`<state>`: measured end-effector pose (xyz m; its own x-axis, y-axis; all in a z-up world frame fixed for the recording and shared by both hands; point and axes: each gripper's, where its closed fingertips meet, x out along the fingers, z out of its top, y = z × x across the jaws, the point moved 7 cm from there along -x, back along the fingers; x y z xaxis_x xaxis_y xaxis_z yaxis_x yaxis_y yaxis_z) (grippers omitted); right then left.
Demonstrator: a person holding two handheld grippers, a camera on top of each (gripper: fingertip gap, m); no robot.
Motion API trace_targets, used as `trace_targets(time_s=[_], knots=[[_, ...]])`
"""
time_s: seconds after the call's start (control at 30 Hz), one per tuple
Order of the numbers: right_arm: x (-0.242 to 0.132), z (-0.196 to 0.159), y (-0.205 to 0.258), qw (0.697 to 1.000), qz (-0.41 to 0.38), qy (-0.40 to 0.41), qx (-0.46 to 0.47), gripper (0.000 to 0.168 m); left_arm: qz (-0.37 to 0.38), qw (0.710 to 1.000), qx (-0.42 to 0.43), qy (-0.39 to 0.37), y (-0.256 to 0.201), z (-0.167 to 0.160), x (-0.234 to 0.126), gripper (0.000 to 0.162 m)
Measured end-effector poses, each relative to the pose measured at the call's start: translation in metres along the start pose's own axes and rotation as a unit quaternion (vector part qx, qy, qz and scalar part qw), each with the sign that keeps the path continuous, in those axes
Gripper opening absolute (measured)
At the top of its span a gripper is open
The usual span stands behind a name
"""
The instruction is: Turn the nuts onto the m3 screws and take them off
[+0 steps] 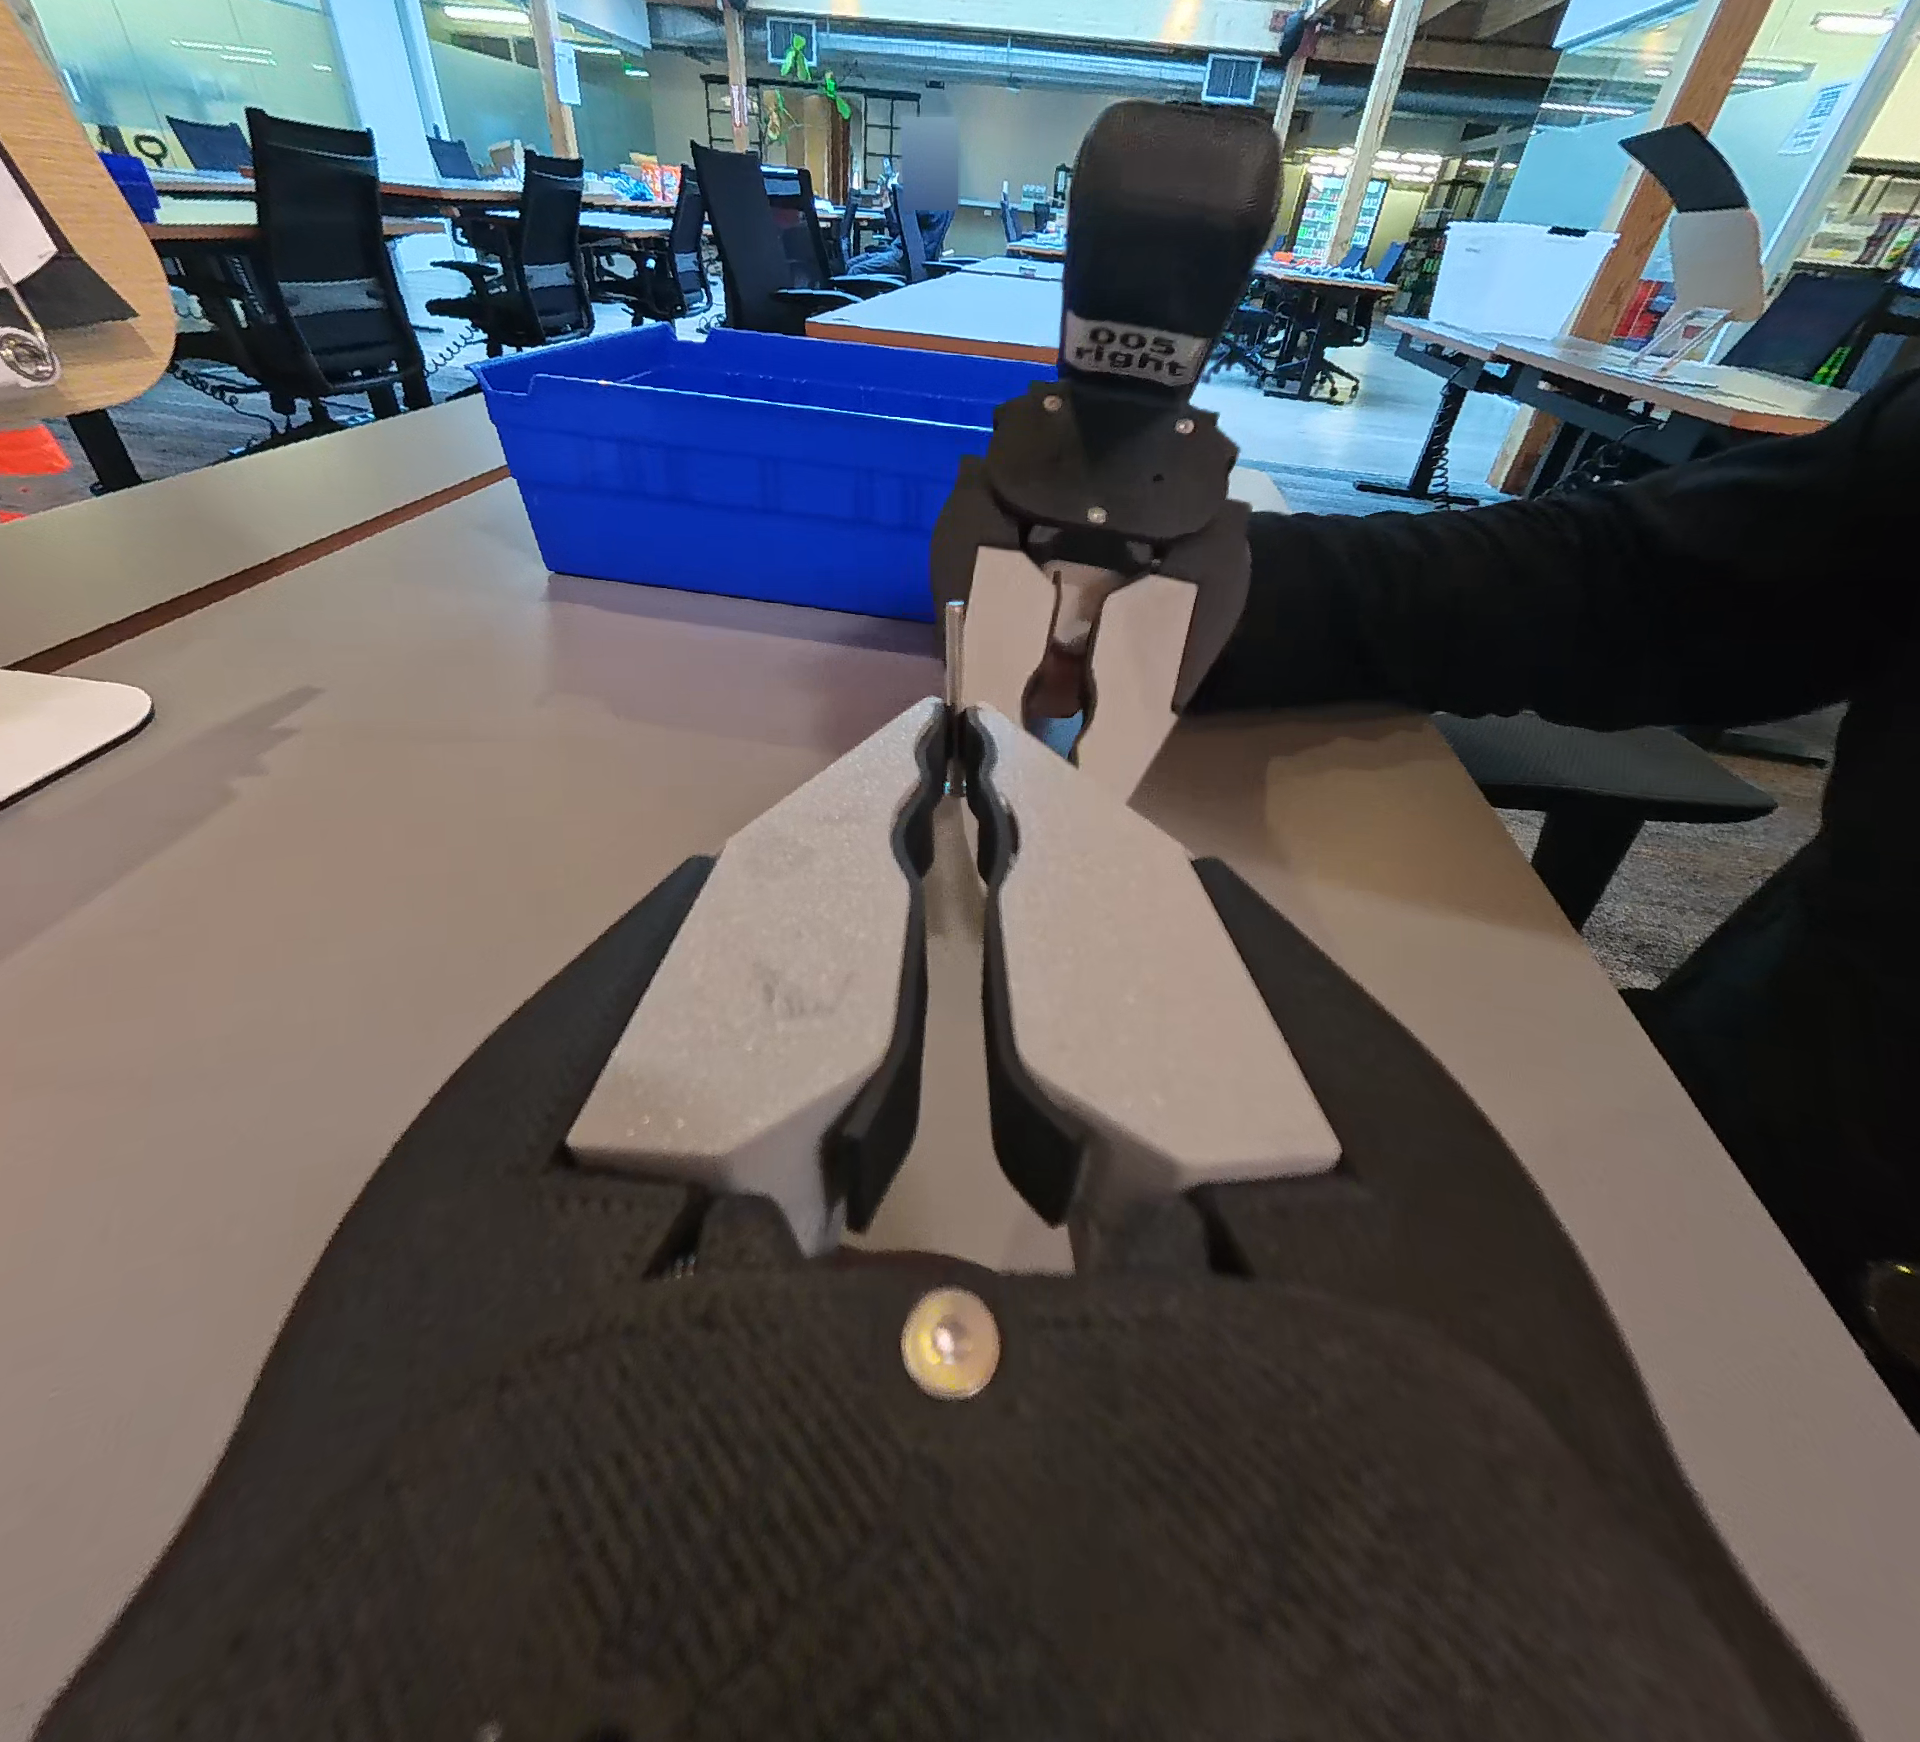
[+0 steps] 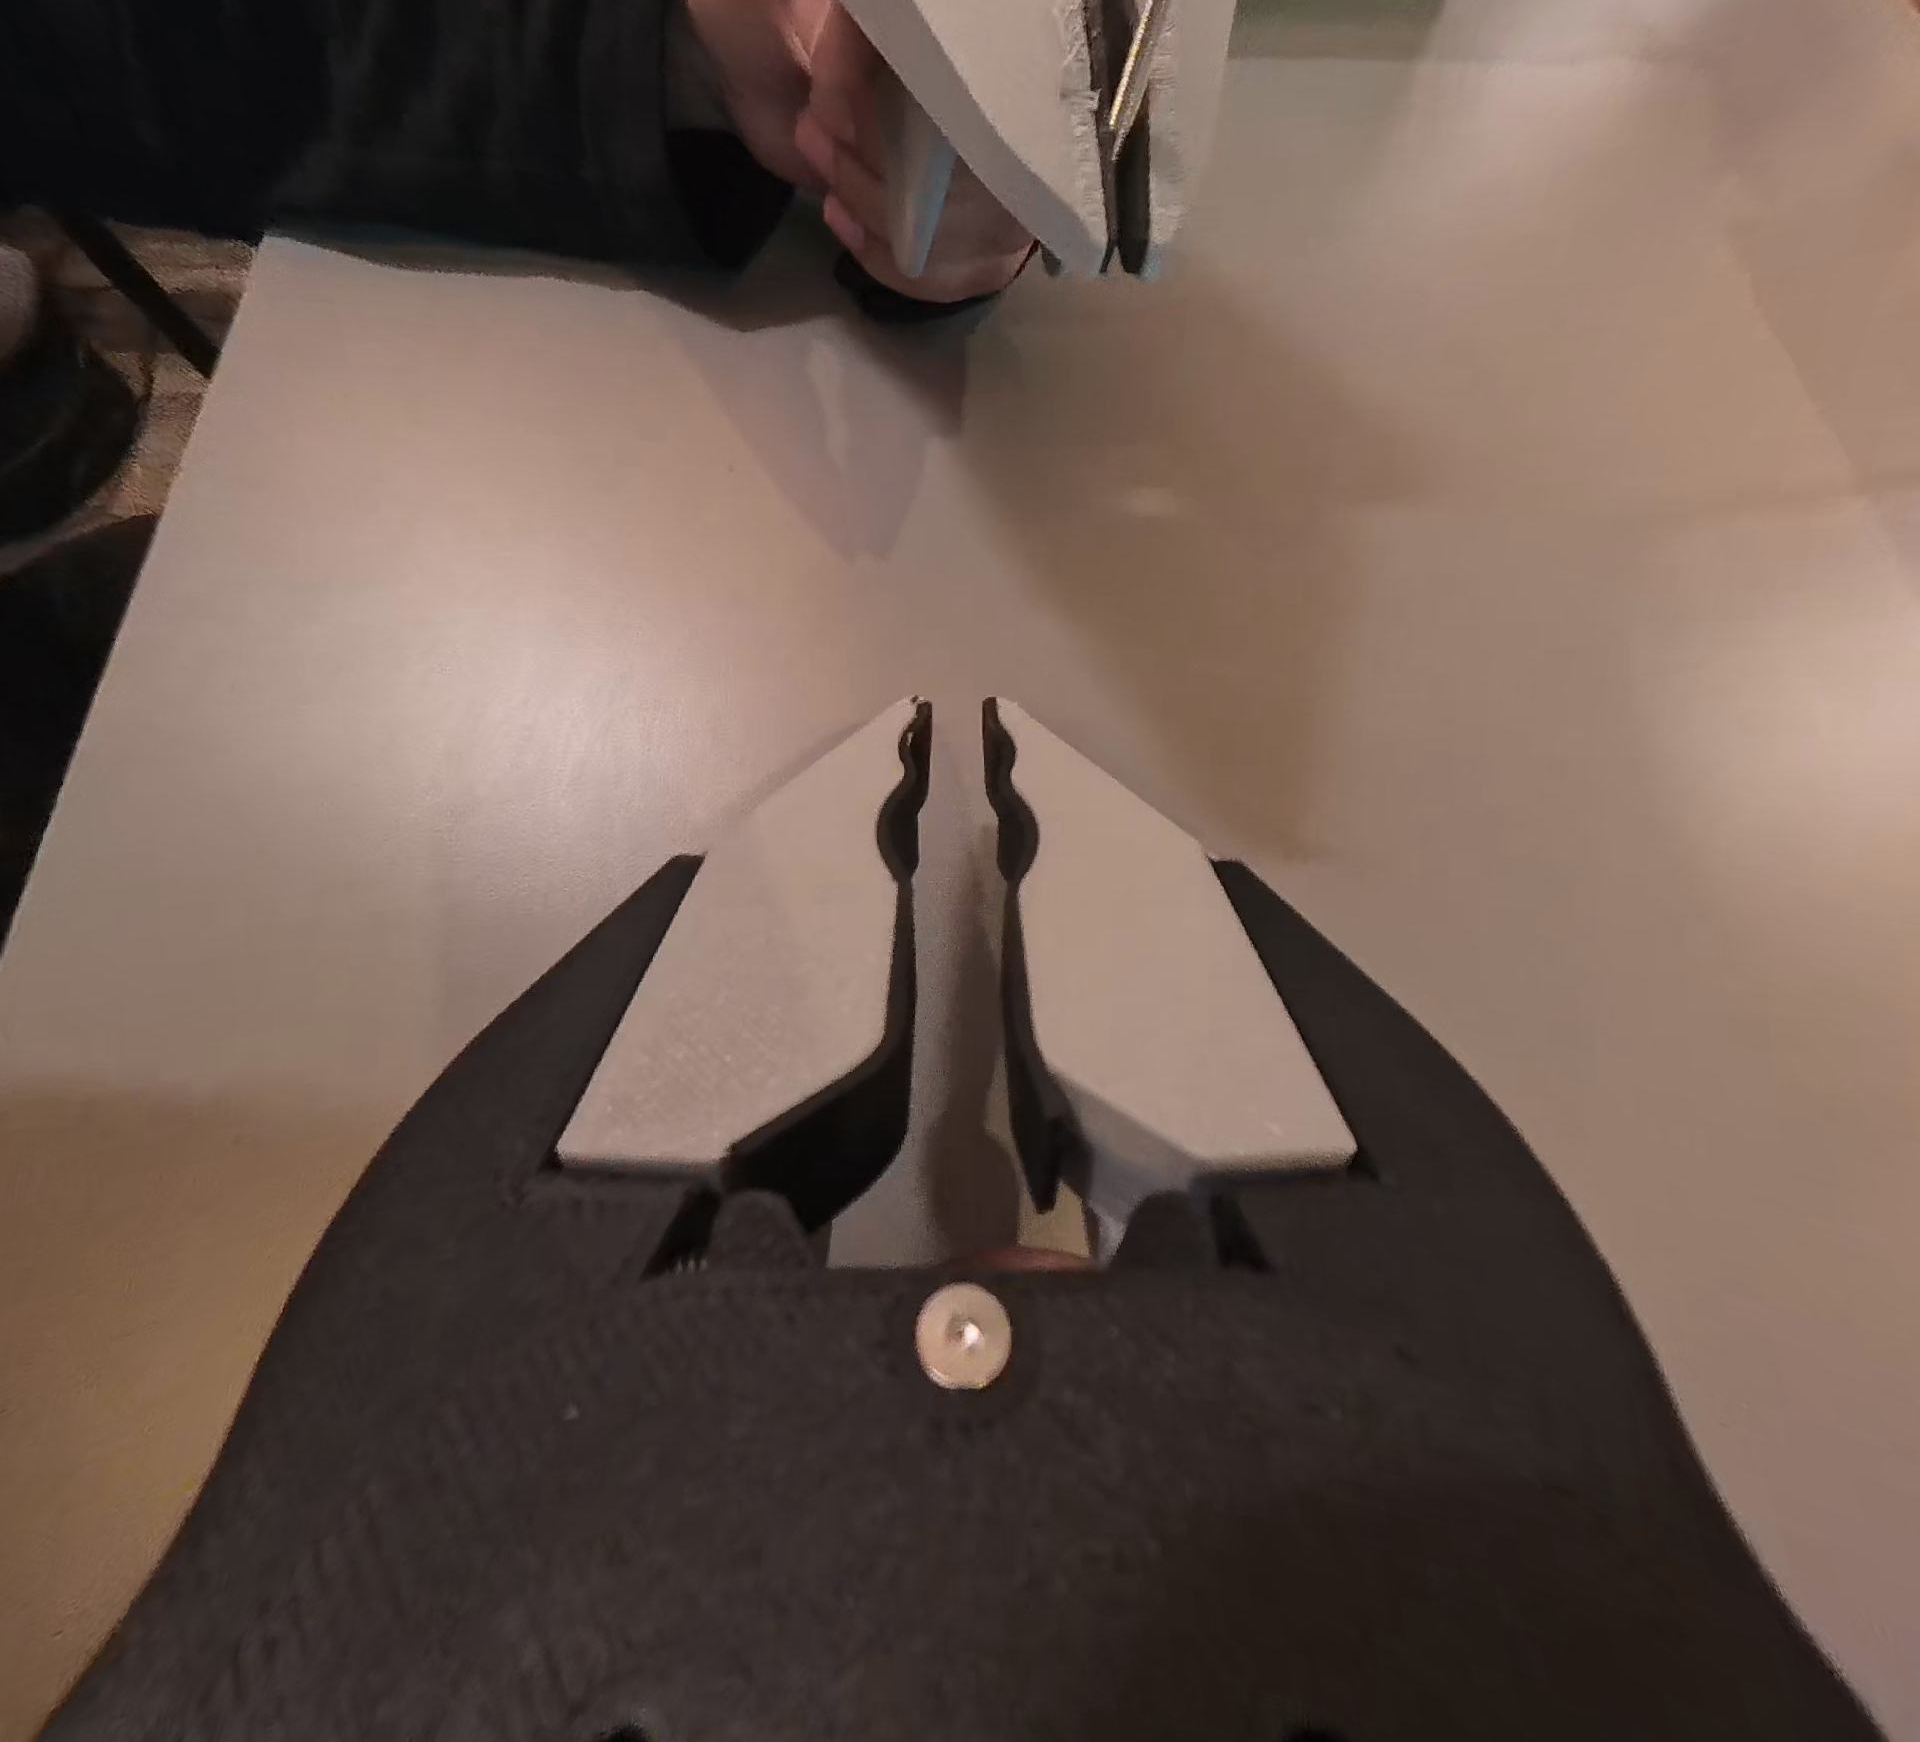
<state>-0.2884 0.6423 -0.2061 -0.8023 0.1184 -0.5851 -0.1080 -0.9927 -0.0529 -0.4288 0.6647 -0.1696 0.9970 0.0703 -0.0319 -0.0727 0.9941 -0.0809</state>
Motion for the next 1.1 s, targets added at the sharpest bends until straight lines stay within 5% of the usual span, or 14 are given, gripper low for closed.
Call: trace_targets(time_s=[0.47,1.1], knots=[[0.023,-0.01,0.013,0.998,0.0,0.059,-0.029,0.008,-0.002,1.0,-0.004,-0.002,0.0,0.0,0.001,0.0],[0.022,-0.008,0.013,0.999,0.009,0.044,-0.014,0.002,-0.003,1.0,-0.001,0.001,-0.002,0.0,0.001,0.0]])
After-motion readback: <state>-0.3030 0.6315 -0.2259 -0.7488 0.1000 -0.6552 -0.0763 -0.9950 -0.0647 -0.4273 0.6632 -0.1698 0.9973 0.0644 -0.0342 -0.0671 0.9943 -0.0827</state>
